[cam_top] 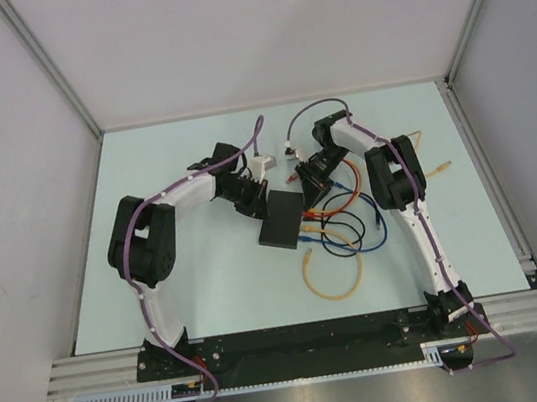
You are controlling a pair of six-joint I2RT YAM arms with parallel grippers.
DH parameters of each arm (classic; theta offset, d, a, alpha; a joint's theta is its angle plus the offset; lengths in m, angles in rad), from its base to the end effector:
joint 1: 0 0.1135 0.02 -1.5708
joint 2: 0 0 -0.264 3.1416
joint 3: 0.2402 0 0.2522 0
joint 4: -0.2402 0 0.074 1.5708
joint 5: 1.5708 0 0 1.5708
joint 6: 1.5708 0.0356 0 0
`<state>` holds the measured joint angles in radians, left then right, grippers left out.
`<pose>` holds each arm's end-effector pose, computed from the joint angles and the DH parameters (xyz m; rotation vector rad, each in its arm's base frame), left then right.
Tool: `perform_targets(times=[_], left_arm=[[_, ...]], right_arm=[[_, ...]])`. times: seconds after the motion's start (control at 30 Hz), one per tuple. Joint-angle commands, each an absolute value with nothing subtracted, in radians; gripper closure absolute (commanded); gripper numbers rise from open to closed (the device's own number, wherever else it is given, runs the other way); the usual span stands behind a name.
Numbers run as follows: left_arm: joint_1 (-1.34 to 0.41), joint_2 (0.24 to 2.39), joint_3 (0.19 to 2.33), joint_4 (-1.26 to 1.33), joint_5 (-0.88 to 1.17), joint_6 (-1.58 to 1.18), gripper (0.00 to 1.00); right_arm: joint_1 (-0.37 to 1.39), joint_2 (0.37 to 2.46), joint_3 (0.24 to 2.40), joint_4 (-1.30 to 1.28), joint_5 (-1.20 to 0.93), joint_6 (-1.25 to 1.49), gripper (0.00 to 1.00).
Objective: Pull the plug from the switch port
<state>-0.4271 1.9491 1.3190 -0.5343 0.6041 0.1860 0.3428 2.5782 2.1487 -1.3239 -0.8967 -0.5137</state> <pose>0.3481 -0.1806 0.1681 0.9718 2.5005 -0.8945 0.4365 0.1853 0.1124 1.0285 -2.5438 -1.3352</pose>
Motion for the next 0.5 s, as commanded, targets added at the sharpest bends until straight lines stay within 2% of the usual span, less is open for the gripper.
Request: perform_targets(times=[0.0,0.03,0.17,0.27,0.4,0.47], left_arm=[[-0.434,1.971,1.307,-0.532,0.518,0.233,0.95],[-0.434,1.971,1.305,-0.532,0.517,0.232,0.95],[-0.436,1.970,1.305,-0.534,0.515,0.235,0.95],[-0.436,1.968,1.304,-0.534,0.514,0.238,0.95],[-0.437,1.964,1.299,-0.535,0.508,0.241,0.95],[-0.437,1.962,1.295,-0.535,0.503,0.244,0.95]], right_arm=[[0.333,2.612,2.134,-1.216,-0.724,-0.496,0.70],[0.334,2.612,2.131,-1.215,-0.726,-0.489,0.66],[0.331,2.614,2.129,-1.204,-0.752,-0.469,0.66],[0.337,2.615,2.128,-1.197,-0.749,-0.463,0.72],[0.339,2.614,2.115,-1.143,-0.646,-0.417,0.85],[0.333,2.609,2.106,-1.126,-0.604,-0.416,0.88]])
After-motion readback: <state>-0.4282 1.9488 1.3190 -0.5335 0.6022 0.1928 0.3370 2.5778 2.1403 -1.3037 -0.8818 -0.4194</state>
